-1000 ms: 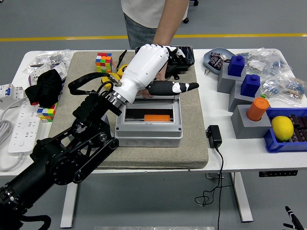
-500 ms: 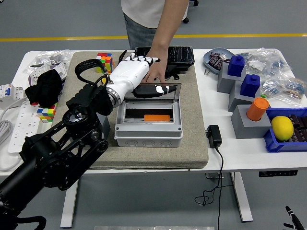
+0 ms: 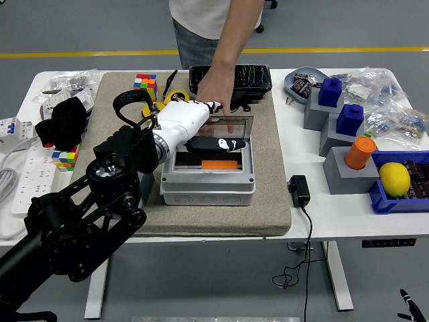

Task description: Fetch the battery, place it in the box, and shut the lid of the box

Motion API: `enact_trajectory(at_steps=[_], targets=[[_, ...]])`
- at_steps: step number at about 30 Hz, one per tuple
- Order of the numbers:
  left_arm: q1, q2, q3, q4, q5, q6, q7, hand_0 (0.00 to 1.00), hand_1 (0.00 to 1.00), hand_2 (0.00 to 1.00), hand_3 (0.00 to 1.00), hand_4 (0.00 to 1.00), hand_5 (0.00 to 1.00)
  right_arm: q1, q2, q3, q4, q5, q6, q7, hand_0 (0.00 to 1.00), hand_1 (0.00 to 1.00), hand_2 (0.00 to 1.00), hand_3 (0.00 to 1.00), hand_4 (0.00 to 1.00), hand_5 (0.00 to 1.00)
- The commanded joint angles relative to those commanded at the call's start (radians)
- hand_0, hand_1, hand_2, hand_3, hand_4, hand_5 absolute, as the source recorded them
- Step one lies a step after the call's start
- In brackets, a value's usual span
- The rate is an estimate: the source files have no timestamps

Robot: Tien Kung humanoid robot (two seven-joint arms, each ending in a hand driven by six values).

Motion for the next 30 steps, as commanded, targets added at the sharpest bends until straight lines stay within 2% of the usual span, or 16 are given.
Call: enact_trajectory(at_steps=[5,7,12,13,18,19,24,25,30], targets=[[0.004,0.005,0.0,-0.008,-0.015,-0.026,0.022,0.74,0.821,0.797,0.838,0.998,0.998,-0.002,-0.002,0.003,0.0,-0.003,-0.001,-0.001,0.877,0.787,0.762,0.791,0.998,0.998],[0.005,0.005,-0.002,-0.015,-0.019,-0.037,0.034,0.705,0.798,0.787,0.811,0.998,0.998,-0.003,-0.002,0.003,0.0,-0.003,-0.001,-0.001,0.877,0.788,0.762,0.79,0.998,0.998],[0.007,0.007,-0.003,-0.046,-0.037,-0.062,0.063,0.705,0.798,0.787,0.811,0.998,0.998,-0.002,-0.001,0.001,0.0,0.0,-0.001,0.0,0.877,0.788,0.762,0.79,0.998,0.998],[0.007,0.008,-0.003,-0.052,-0.041,-0.066,0.07,0.551,0.741,0.745,0.757,0.998,0.998,-0.001,-0.001,0.001,0.0,0.0,-0.001,0.0,0.877,0.787,0.761,0.791,0.998,0.998],[0.008,0.01,0.0,-0.082,-0.073,-0.091,0.073,0.551,0.741,0.745,0.757,0.998,0.998,0.0,-0.001,0.002,0.0,0.0,-0.001,0.0,0.877,0.787,0.761,0.791,0.998,0.998],[0.008,0.01,0.0,-0.087,-0.079,-0.095,0.073,0.347,0.673,0.706,0.738,0.998,0.998,0.0,-0.002,0.004,0.0,-0.001,-0.001,0.0,0.877,0.787,0.762,0.791,0.998,0.998],[0.011,0.009,0.004,-0.093,-0.118,-0.115,0.073,0.347,0.673,0.706,0.738,0.998,0.998,0.001,-0.001,0.004,0.0,0.001,-0.001,0.001,0.877,0.787,0.762,0.791,0.998,0.998],[0.012,0.009,0.005,-0.092,-0.126,-0.119,0.073,0.301,0.639,0.685,0.73,0.998,0.998,0.001,-0.001,0.004,0.0,0.001,-0.001,0.001,0.877,0.787,0.762,0.791,0.998,0.998],[0.024,0.01,0.016,-0.085,-0.166,-0.139,0.073,0.301,0.639,0.685,0.73,0.998,0.998,-0.001,-0.001,0.008,0.0,-0.001,-0.001,0.001,0.877,0.787,0.762,0.791,0.998,0.998]])
